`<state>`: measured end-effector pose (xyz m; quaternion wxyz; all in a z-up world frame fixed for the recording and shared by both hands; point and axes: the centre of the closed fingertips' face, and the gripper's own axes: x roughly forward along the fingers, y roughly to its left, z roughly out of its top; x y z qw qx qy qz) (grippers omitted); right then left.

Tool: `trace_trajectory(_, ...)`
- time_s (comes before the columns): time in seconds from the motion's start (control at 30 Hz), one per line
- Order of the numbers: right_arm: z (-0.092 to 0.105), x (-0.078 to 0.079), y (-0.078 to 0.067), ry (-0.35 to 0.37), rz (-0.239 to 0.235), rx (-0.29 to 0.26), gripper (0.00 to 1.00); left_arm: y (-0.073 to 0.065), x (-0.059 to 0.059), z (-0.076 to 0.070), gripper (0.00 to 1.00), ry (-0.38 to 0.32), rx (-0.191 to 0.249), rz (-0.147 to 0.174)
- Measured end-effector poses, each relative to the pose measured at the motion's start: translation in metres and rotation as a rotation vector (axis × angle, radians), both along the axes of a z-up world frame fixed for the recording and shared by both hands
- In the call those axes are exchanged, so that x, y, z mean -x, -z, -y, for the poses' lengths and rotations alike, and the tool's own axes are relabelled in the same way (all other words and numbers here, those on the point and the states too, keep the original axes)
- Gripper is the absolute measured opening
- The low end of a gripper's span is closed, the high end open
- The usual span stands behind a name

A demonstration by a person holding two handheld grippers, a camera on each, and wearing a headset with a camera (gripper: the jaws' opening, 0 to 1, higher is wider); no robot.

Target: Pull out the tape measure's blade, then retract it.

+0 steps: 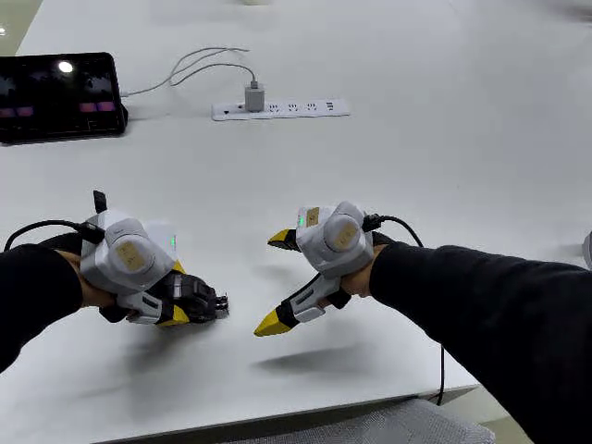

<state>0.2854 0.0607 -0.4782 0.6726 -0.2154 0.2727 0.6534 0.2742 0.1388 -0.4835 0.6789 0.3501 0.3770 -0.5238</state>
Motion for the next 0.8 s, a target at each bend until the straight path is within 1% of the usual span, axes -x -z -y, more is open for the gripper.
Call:
trace_trajectory(0.07,-0.001,0.000,0.002,-0.008,0.008,0.005,0.83,0.001,0.001,0.000,0.31,-0.001,-0.005,0.006)
trace_trajectory(0.13,-0.001,0.001,0.004,-0.010,0.005,0.011,0.81,0.001,0.002,0.000,0.31,-0.003,-0.018,0.021)
trace_trajectory(0.2,-0.001,0.001,0.006,-0.013,0.008,0.017,0.79,0.001,0.002,0.000,0.31,-0.003,-0.027,0.026)
trace_trajectory(0.3,-0.001,0.001,0.010,-0.017,0.008,0.025,0.74,0.002,0.001,0.000,0.31,-0.005,-0.029,0.019)
trace_trajectory(0.37,-0.001,0.002,0.015,-0.036,0.018,0.054,0.69,0.002,0.001,0.000,0.31,-0.010,-0.029,0.014)
trace_trajectory(0.43,-0.003,0.004,0.016,-0.049,0.019,0.056,0.61,0.002,0.001,0.000,0.31,-0.010,-0.032,0.013)
trace_trajectory(0.5,-0.008,0.005,0.017,-0.057,0.021,0.058,0.57,0.002,0.001,0.000,0.31,-0.010,-0.033,0.012)
trace_trajectory(0.53,-0.011,0.006,0.017,-0.058,0.009,0.052,0.57,0.003,0.000,0.000,0.31,-0.010,-0.033,0.011)
trace_trajectory(0.6,-0.016,0.008,0.017,-0.067,0.002,0.046,0.56,0.003,0.000,-0.001,0.31,-0.010,-0.033,0.010)
trace_trajectory(0.7,-0.022,0.011,0.018,-0.081,-0.002,0.047,0.52,0.004,0.000,-0.001,0.31,-0.011,-0.033,0.008)
trace_trajectory(0.8,-0.027,0.012,0.020,-0.098,-0.002,0.053,0.52,0.005,-0.002,-0.001,0.31,-0.012,-0.033,0.006)
